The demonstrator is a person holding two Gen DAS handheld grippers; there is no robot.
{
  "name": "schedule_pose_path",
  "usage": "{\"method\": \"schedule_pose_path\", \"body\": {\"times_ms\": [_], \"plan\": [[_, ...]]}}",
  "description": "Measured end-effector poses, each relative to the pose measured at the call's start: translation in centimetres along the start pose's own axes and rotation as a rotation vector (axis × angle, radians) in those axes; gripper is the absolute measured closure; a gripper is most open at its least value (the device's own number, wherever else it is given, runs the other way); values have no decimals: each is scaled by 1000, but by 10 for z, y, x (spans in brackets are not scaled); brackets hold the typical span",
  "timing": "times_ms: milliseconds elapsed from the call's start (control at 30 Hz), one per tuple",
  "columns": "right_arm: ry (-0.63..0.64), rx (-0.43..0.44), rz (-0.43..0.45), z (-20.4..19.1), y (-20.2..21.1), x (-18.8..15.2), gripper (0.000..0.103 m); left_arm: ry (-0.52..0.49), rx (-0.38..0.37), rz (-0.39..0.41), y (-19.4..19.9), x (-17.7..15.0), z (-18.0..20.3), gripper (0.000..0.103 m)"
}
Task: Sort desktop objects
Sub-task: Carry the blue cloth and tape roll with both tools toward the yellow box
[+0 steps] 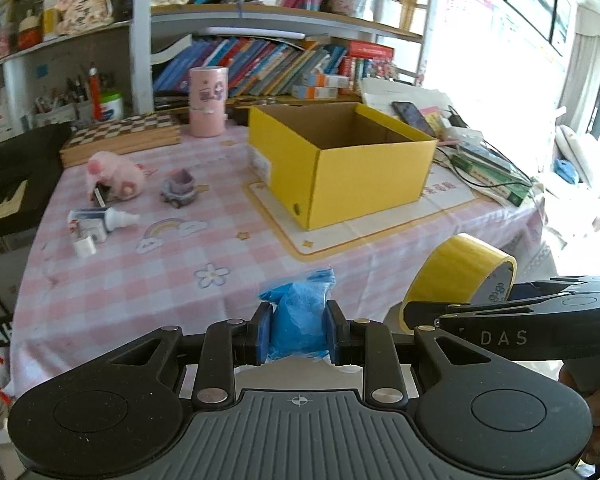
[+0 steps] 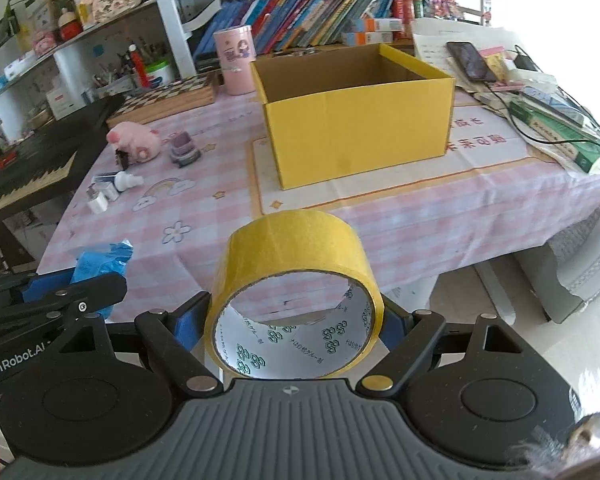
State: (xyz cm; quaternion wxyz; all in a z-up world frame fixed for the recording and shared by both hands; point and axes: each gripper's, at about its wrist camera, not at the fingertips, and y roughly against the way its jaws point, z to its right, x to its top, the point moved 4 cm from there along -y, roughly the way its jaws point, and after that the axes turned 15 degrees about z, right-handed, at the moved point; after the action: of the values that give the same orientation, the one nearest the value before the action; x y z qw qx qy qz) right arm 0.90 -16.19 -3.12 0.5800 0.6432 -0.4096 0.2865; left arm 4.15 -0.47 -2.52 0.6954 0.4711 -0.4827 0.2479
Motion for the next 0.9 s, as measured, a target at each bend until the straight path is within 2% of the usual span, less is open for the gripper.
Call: {"method": "schedule_pose_path", "body": {"times_ms": [900], "plan": [[-21,-29,5,18,1,8,20,-27,-40,4,-12,6,18,77]]}}
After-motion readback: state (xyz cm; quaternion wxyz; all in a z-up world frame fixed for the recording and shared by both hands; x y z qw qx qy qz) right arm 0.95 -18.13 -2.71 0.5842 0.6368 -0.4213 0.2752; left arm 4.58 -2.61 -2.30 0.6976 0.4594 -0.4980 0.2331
